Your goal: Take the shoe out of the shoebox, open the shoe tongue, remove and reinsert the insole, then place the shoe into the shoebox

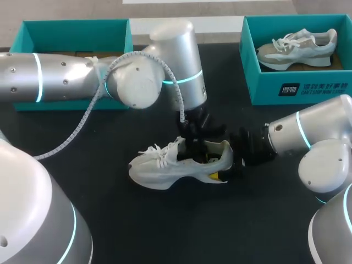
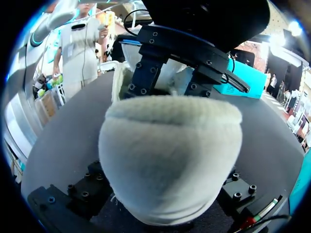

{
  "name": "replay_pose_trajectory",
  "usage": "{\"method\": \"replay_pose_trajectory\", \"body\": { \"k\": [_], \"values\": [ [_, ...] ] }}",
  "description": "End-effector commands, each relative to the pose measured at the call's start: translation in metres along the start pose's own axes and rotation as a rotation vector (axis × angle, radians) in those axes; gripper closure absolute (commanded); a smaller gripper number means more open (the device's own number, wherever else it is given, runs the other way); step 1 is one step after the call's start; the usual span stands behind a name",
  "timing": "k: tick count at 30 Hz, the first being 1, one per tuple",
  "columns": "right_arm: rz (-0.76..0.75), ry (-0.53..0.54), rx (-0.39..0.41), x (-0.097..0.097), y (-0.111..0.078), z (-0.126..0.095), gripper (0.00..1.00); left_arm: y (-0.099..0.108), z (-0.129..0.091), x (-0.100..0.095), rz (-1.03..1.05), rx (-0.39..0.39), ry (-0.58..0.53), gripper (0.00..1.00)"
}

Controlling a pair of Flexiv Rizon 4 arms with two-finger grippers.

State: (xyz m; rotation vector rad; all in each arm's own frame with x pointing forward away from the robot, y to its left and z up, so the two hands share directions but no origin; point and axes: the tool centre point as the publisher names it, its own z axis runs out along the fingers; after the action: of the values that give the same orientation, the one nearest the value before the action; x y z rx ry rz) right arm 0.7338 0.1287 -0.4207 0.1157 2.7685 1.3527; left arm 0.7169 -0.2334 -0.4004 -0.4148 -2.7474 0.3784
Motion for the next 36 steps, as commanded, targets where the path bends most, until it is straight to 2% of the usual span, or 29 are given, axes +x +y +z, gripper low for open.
{"method": "replay_pose_trajectory", "body": {
  "k": [1, 2, 4, 5, 12, 18, 22, 24, 25, 26, 27, 29, 30, 31, 36],
  "values": [
    [0.000, -0.003, 0.003, 0.001, -0.001, 0.002, 1.00, 0.006, 0.003, 0.000, 0.001, 0.001, -0.014, 0.53],
    [0.000, -0.003, 0.003, 0.001, -0.001, 0.002, 1.00, 0.007, 0.003, 0.001, 0.001, 0.001, -0.015, 0.50],
    [0.000, -0.003, 0.003, 0.001, -0.001, 0.002, 1.00, 0.007, 0.002, 0.006, 0.006, 0.003, -0.020, 0.39],
    [0.000, -0.003, 0.003, 0.001, -0.001, 0.002, 1.00, 0.006, 0.002, 0.008, 0.007, 0.004, -0.020, 0.38],
    [0.000, -0.003, 0.003, 0.001, -0.001, 0.002, 1.00, 0.007, 0.001, 0.017, 0.021, 0.011, -0.038, 0.35],
    [0.000, -0.003, 0.003, 0.001, -0.001, 0.002, 1.00, 0.009, 0.014, 0.007, 0.017, -0.008, -0.106, 0.36],
    [0.000, -0.003, 0.003, 0.001, -0.001, 0.002, 1.00, 0.012, 0.022, -0.001, 0.014, -0.018, -0.159, 0.25],
    [0.000, -0.003, 0.003, 0.001, -0.001, 0.002, 1.00, 0.014, 0.025, -0.006, 0.006, -0.018, -0.162, 0.27],
    [0.000, -0.003, 0.003, 0.001, -0.001, 0.002, 1.00, 0.015, 0.027, -0.007, 0.004, -0.023, -0.165, 0.36],
    [0.000, -0.003, 0.003, 0.001, -0.001, 0.002, 1.00, 0.015, 0.028, -0.009, 0.003, -0.022, -0.172, 0.49],
    [0.000, -0.003, 0.003, 0.001, -0.001, 0.002, 1.00, 0.016, 0.028, -0.011, 0.000, -0.025, -0.178, 0.53],
    [0.000, -0.003, 0.003, 0.001, -0.001, 0.002, 1.00, 0.017, 0.029, -0.014, -0.004, -0.032, -0.194, 0.75],
    [0.000, -0.003, 0.003, 0.001, -0.001, 0.002, 1.00, 0.018, 0.029, -0.015, -0.006, -0.032, -0.195, 0.81],
    [0.000, -0.003, 0.003, 0.001, -0.001, 0.002, 1.00, 0.020, 0.029, -0.016, -0.009, -0.033, -0.199, 1.00],
    [0.000, -0.003, 0.003, 0.001, -0.001, 0.002, 1.00, 0.027, 0.021, -0.011, -0.031, -0.017, -0.199, 1.00]
  ]
}}
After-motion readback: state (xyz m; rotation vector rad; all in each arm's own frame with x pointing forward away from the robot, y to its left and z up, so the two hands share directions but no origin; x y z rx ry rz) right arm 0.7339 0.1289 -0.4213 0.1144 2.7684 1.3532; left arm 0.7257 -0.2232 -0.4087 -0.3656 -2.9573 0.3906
